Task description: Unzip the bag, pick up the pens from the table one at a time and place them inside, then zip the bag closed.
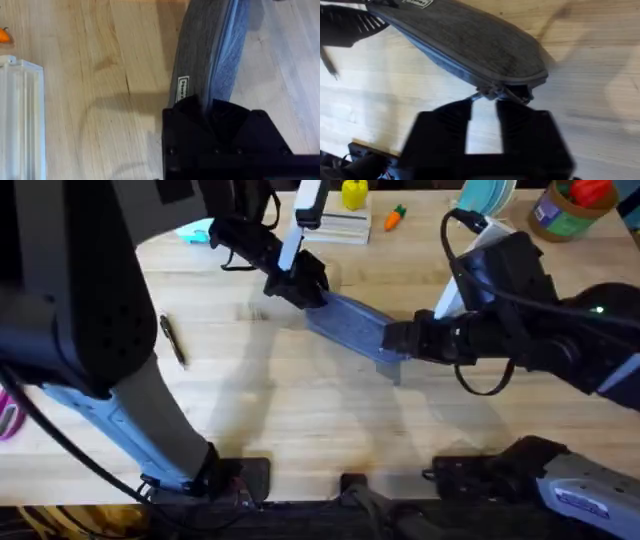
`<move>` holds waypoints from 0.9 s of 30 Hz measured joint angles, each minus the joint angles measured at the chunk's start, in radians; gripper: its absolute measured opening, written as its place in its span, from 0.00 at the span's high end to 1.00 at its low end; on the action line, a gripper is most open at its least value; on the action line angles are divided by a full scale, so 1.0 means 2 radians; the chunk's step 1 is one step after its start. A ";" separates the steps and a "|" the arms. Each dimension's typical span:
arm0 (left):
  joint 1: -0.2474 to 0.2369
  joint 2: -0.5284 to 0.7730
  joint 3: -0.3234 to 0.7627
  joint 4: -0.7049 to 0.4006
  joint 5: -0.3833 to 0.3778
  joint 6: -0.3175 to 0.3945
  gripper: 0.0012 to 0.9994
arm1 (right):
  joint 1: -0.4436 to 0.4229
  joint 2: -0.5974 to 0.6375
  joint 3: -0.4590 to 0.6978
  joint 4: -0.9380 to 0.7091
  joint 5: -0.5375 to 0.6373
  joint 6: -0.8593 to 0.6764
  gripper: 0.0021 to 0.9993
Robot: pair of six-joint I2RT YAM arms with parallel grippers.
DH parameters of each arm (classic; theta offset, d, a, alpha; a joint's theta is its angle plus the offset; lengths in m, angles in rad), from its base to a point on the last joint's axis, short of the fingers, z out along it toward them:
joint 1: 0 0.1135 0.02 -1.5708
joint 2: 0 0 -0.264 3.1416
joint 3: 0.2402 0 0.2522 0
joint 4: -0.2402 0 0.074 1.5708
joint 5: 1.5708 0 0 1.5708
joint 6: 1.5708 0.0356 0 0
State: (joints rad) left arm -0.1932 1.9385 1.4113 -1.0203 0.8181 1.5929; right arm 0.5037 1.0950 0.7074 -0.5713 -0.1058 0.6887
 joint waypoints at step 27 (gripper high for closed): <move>0.000 0.000 0.000 0.000 0.000 0.000 0.96 | 0.083 -0.073 0.000 0.004 0.090 0.141 0.00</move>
State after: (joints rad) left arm -0.1932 1.9385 1.4113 -1.0195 0.8181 1.5929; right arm 0.6690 0.9492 0.7074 -0.5626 0.0744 0.9713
